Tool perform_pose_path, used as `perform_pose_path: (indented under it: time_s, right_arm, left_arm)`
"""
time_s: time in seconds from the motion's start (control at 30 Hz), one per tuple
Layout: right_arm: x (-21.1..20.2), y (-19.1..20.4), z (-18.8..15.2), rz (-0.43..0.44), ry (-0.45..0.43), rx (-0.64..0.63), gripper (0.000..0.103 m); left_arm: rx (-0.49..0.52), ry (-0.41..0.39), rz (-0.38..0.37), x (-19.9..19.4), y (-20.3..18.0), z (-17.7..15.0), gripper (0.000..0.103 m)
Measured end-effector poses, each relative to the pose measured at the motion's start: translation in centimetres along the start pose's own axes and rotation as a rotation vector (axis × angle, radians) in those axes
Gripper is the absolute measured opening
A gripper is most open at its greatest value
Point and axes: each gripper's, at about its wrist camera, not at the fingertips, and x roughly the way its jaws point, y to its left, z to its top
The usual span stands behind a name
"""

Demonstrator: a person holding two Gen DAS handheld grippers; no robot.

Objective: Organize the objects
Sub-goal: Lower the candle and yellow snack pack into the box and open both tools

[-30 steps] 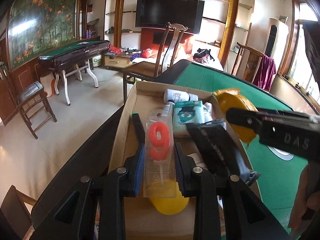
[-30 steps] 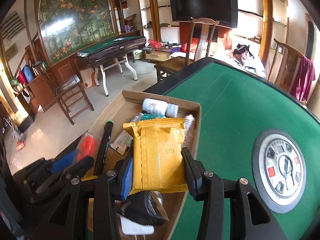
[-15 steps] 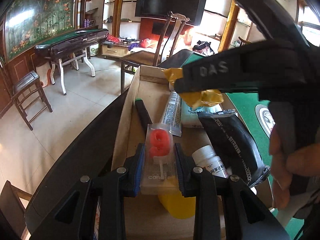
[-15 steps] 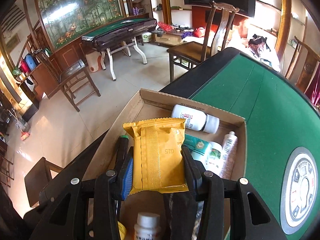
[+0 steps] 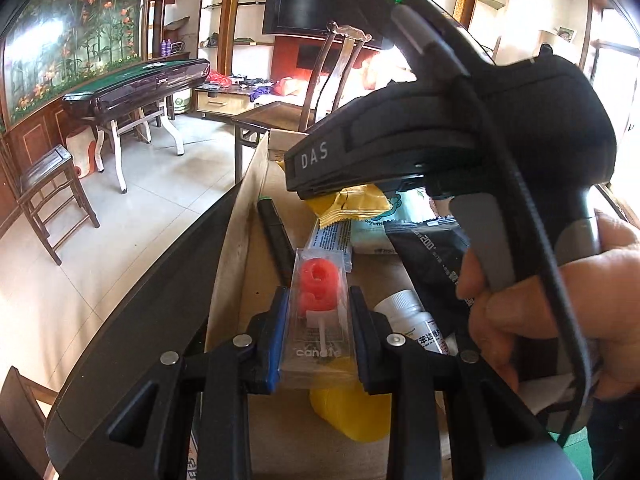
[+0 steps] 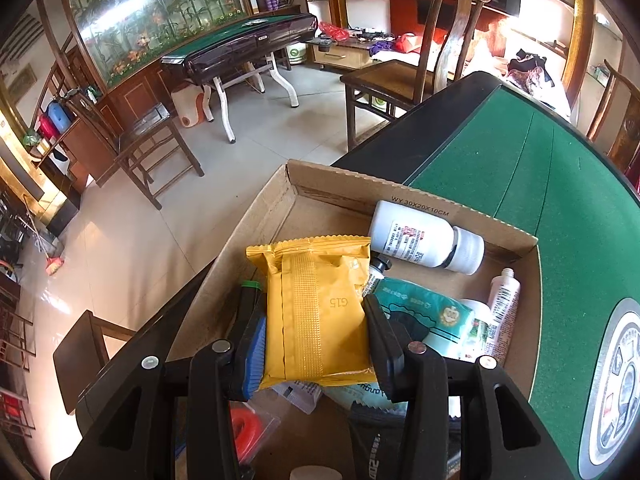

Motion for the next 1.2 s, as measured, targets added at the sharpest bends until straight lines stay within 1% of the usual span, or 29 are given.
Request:
perform_pose_path:
  time_s: [0.43, 1.2]
  right_arm:
    - [0.7, 0.2, 1.0, -0.025, -0.001, -0.022, 0.048]
    - [0.9, 0.7, 1.3, -0.057, -0.005, -0.064, 0.05]
  left_arm:
    - [0.0, 0.013, -0.009, 0.1, 0.3, -0.1, 0.028]
    - [-0.002, 0.019, -0.004, 0.3, 0.4, -0.5, 0.028]
